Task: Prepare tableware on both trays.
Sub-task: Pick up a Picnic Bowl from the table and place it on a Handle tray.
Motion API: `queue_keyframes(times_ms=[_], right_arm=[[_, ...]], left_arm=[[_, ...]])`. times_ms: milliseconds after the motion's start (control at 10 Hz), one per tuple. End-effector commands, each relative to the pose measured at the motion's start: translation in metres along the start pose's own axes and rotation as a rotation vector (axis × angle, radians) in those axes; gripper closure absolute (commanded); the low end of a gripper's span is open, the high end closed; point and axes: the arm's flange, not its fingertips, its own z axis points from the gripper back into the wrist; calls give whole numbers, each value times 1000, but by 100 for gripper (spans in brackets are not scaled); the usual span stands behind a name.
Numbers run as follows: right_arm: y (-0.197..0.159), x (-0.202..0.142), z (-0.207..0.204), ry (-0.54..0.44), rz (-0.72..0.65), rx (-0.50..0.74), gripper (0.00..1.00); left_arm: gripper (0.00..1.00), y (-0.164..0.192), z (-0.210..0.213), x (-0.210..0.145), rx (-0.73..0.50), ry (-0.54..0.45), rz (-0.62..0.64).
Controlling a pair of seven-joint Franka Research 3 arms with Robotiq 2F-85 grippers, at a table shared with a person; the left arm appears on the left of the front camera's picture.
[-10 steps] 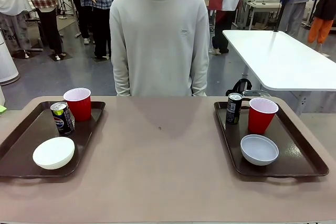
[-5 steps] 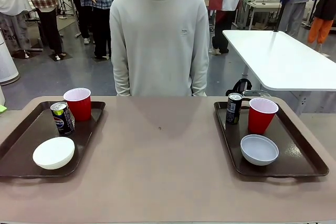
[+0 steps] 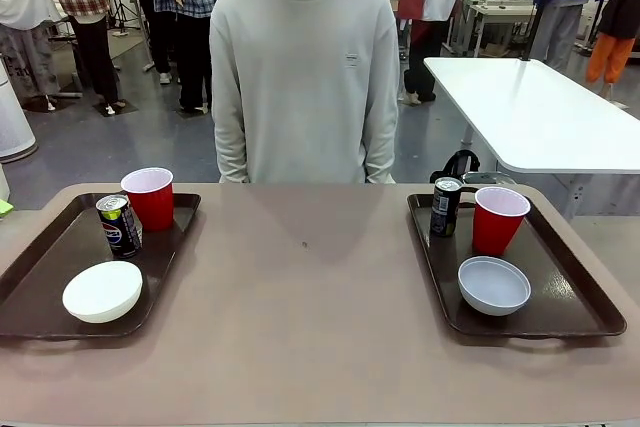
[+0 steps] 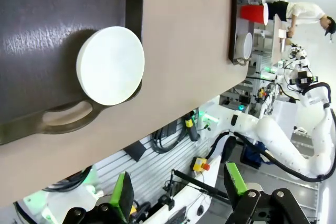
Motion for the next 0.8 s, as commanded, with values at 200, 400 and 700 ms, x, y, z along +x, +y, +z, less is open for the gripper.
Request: queue_keyframes(times_ms=[200,400,700], right_arm=[[1,-1,-3,7,11,20,0],[1,-1,-3,7,11,20,0],[1,-1,-3,7,11,20,0]], left_arm=[[8,0,0,0,0,0,0],[8,0,-2,2,10,-23,4],[8,-1,-1,1,7,-1,-1]])
